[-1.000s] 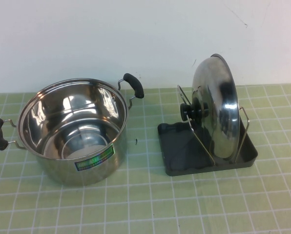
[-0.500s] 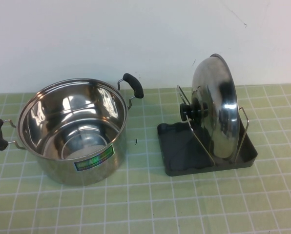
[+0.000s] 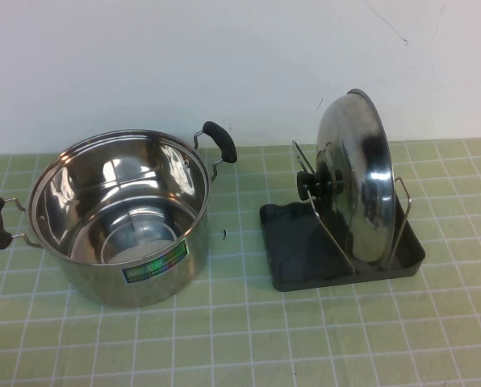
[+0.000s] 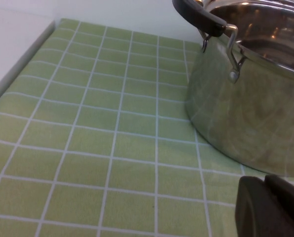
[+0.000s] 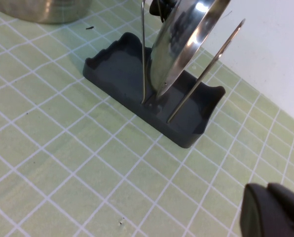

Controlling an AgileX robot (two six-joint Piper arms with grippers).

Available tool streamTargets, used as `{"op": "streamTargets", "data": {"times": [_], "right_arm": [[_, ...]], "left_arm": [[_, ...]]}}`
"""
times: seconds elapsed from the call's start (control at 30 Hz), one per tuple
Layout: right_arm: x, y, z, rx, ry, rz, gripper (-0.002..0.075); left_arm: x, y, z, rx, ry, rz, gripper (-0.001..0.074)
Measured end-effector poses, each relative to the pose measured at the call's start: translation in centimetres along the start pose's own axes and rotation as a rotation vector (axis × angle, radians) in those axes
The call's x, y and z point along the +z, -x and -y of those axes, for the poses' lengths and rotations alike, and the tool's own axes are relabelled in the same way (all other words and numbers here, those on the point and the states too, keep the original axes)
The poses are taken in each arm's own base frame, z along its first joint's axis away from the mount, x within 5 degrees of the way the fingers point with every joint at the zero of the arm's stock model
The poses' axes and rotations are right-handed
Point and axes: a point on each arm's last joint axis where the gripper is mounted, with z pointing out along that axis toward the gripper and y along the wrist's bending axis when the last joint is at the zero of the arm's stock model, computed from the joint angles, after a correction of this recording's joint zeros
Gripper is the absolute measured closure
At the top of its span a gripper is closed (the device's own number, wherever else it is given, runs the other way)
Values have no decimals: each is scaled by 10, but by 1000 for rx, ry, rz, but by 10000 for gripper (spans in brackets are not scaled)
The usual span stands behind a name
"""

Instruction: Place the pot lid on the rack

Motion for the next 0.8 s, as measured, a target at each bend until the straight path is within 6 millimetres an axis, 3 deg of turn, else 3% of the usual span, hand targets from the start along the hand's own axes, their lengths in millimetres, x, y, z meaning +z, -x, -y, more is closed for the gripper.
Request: {"op": "streamTargets", "data": {"times": [0.8], "right_arm": [[0, 0, 0, 0, 0, 0, 727]], "left_arm": [[0, -1, 2, 99, -41, -9, 736]]}}
